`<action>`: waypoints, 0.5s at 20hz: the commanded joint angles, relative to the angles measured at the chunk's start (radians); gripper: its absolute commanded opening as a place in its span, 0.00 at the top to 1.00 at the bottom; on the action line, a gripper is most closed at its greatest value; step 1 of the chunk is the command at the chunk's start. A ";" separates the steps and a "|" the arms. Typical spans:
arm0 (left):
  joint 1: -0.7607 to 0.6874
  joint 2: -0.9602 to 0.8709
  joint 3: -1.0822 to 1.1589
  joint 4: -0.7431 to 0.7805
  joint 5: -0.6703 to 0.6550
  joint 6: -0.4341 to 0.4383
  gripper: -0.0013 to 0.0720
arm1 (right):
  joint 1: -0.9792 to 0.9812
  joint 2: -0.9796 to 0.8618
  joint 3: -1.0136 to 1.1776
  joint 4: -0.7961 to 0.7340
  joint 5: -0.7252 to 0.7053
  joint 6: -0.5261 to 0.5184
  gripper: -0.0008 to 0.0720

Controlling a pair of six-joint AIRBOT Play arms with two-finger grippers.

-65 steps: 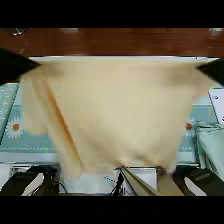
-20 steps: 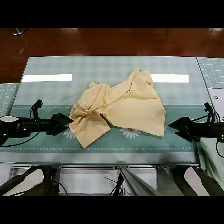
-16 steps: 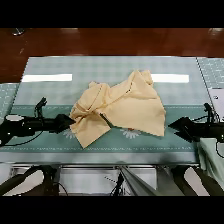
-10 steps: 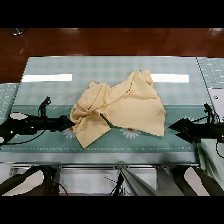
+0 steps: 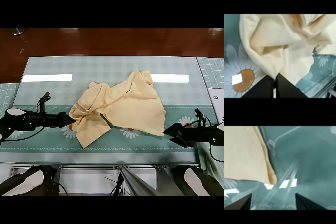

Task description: Fold the shirts.

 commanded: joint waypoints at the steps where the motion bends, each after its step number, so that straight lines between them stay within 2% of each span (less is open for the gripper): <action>1: 0.000 -0.001 0.003 -0.001 -0.006 0.000 0.95 | 0.073 -0.017 -0.009 0.121 -0.139 0.004 0.13; 8: -0.032 -0.001 0.003 -0.001 -0.006 0.000 0.95 | 0.237 -0.195 0.014 0.243 -0.249 -0.014 0.13; 9: -0.046 -0.001 0.003 -0.001 -0.004 0.000 0.95 | 0.258 -0.212 0.033 0.245 -0.260 -0.014 0.17; 10: -0.061 -0.001 0.003 -0.001 -0.001 0.000 0.95 | 0.277 -0.229 0.055 0.245 -0.269 -0.013 0.39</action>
